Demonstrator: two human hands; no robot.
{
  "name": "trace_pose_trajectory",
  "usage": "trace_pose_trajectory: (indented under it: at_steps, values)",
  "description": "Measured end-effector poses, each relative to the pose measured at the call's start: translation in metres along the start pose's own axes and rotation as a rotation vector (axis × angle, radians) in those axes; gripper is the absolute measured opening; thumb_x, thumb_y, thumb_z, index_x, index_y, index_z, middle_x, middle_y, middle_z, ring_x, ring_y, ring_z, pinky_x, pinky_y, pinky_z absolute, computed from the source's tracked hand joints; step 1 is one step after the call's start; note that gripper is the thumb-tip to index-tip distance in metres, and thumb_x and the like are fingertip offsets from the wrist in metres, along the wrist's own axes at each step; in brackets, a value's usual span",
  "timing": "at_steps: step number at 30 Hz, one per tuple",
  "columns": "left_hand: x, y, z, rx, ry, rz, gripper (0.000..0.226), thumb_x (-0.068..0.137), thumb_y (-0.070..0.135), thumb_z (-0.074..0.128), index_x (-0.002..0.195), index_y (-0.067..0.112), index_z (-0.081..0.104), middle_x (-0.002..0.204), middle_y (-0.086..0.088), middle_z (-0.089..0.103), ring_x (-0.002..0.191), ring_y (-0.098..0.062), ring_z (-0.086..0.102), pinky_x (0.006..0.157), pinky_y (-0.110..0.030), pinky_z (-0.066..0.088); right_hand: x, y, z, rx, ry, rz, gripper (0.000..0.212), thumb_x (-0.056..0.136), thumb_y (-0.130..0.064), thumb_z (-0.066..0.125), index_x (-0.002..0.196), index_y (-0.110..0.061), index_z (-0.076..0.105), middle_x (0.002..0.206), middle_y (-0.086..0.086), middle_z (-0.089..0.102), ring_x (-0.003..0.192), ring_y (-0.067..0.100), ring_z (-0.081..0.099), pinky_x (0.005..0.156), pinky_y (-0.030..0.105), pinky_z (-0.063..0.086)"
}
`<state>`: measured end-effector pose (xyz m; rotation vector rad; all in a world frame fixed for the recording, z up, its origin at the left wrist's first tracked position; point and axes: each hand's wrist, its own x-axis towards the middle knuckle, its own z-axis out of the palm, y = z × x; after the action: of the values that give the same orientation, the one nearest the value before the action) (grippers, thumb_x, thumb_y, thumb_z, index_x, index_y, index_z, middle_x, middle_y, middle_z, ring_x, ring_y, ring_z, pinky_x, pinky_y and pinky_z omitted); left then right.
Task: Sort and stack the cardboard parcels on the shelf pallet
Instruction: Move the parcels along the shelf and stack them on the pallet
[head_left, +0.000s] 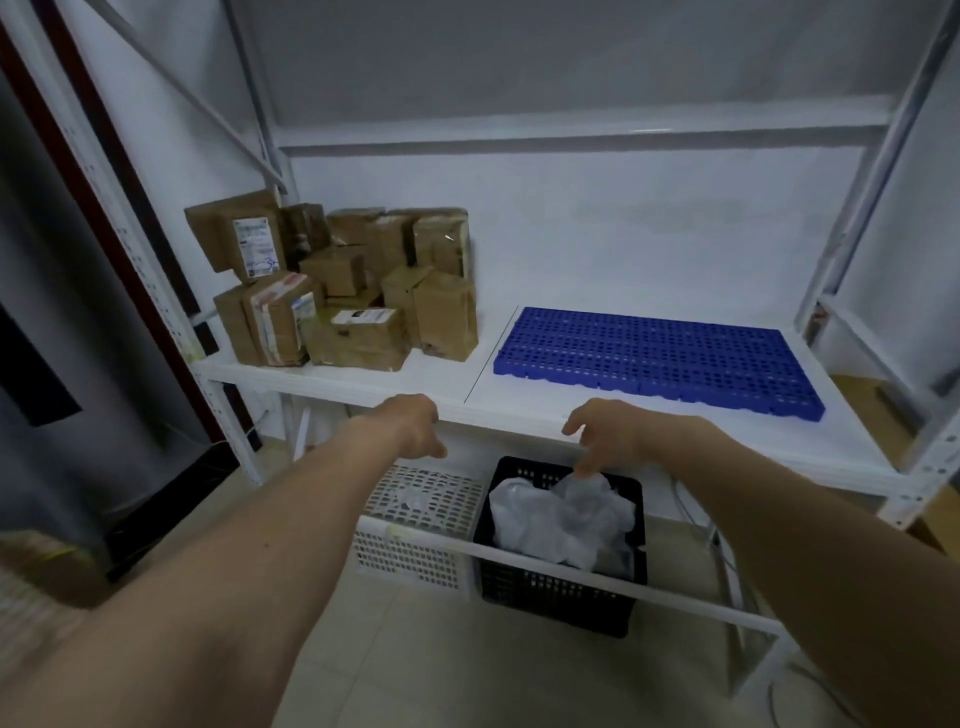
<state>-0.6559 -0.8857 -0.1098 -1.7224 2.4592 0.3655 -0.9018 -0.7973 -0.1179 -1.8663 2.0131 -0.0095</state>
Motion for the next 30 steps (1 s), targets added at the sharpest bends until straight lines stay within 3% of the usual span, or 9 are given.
trace_pose_trajectory:
  at_steps: [7, 11, 14, 17, 20, 23, 26, 30]
  values:
    - [0.086, -0.003, -0.002, 0.011, -0.031, 0.015, 0.066, 0.085, 0.041, 0.069, 0.141, 0.017, 0.043, 0.147, -0.004, 0.041, 0.132, -0.024, 0.041, 0.103, -0.033, 0.039, 0.079, 0.027, -0.017, 0.055, -0.055, 0.032, 0.064, 0.076, -0.033, 0.079, 0.131, -0.021, 0.049, 0.115, -0.002, 0.051, 0.097, 0.017, 0.05, 0.093, 0.032, 0.044]
    - [0.148, -0.018, -0.019, 0.006, -0.025, 0.027, 0.067, 0.086, 0.041, 0.068, 0.142, 0.016, 0.042, 0.148, -0.004, 0.039, 0.131, -0.024, 0.041, 0.099, -0.031, 0.039, 0.14, 0.022, -0.034, 0.077, -0.061, 0.004, 0.064, 0.079, -0.03, 0.077, 0.134, -0.018, 0.048, 0.125, 0.002, 0.054, 0.1, 0.018, 0.05, 0.091, 0.03, 0.042]
    - [0.198, -0.033, -0.04, -0.022, -0.024, 0.047, 0.065, 0.086, 0.041, 0.067, 0.142, 0.018, 0.043, 0.148, -0.003, 0.04, 0.13, -0.023, 0.042, 0.096, -0.027, 0.037, 0.195, 0.011, -0.056, 0.026, -0.061, -0.035, 0.063, 0.081, -0.031, 0.075, 0.135, -0.013, 0.049, 0.131, 0.004, 0.052, 0.113, 0.023, 0.053, 0.088, 0.027, 0.039]
    - [0.246, -0.049, -0.059, -0.032, -0.021, 0.08, 0.057, 0.087, 0.036, 0.068, 0.138, 0.017, 0.048, 0.137, -0.005, 0.052, 0.119, -0.024, 0.052, 0.085, -0.024, 0.041, 0.256, -0.004, -0.078, 0.028, -0.058, -0.059, 0.063, 0.08, -0.03, 0.075, 0.135, -0.011, 0.05, 0.128, 0.005, 0.054, 0.108, 0.022, 0.054, 0.085, 0.027, 0.04]
    - [0.297, -0.069, -0.081, 0.0, -0.003, 0.092, 0.043, 0.086, 0.038, 0.067, 0.123, 0.017, 0.059, 0.114, -0.004, 0.061, 0.097, -0.024, 0.061, 0.081, -0.031, 0.052, 0.315, -0.015, -0.095, 0.078, -0.031, -0.046, 0.065, 0.078, -0.029, 0.077, 0.135, -0.015, 0.048, 0.12, 0.003, 0.056, 0.098, 0.015, 0.05, 0.083, 0.024, 0.039]
    - [0.346, -0.083, -0.104, 0.043, 0.023, 0.141, 0.03, 0.086, 0.038, 0.066, 0.107, 0.016, 0.065, 0.117, -0.003, 0.061, 0.104, -0.022, 0.057, 0.088, -0.032, 0.048, 0.361, -0.019, -0.098, 0.153, -0.027, -0.03, 0.064, 0.077, -0.029, 0.078, 0.133, -0.02, 0.049, 0.114, -0.001, 0.053, 0.097, 0.015, 0.051, 0.085, 0.025, 0.04]
    - [0.381, -0.09, -0.119, 0.036, 0.021, 0.152, 0.033, 0.086, 0.041, 0.066, 0.11, 0.019, 0.066, 0.118, -0.001, 0.06, 0.107, -0.02, 0.055, 0.093, -0.035, 0.047, 0.389, -0.016, -0.102, 0.181, -0.071, -0.024, 0.063, 0.077, -0.029, 0.077, 0.132, -0.02, 0.049, 0.107, -0.005, 0.053, 0.096, 0.014, 0.053, 0.085, 0.025, 0.042]
    - [0.41, -0.093, -0.121, -0.008, 0.03, 0.132, 0.044, 0.082, 0.046, 0.067, 0.12, 0.023, 0.062, 0.125, 0.002, 0.056, 0.112, -0.019, 0.051, 0.089, -0.029, 0.045, 0.417, -0.01, -0.116, 0.161, -0.061, -0.004, 0.061, 0.08, -0.03, 0.075, 0.133, -0.018, 0.048, 0.118, 0.002, 0.054, 0.1, 0.015, 0.053, 0.091, 0.028, 0.045]
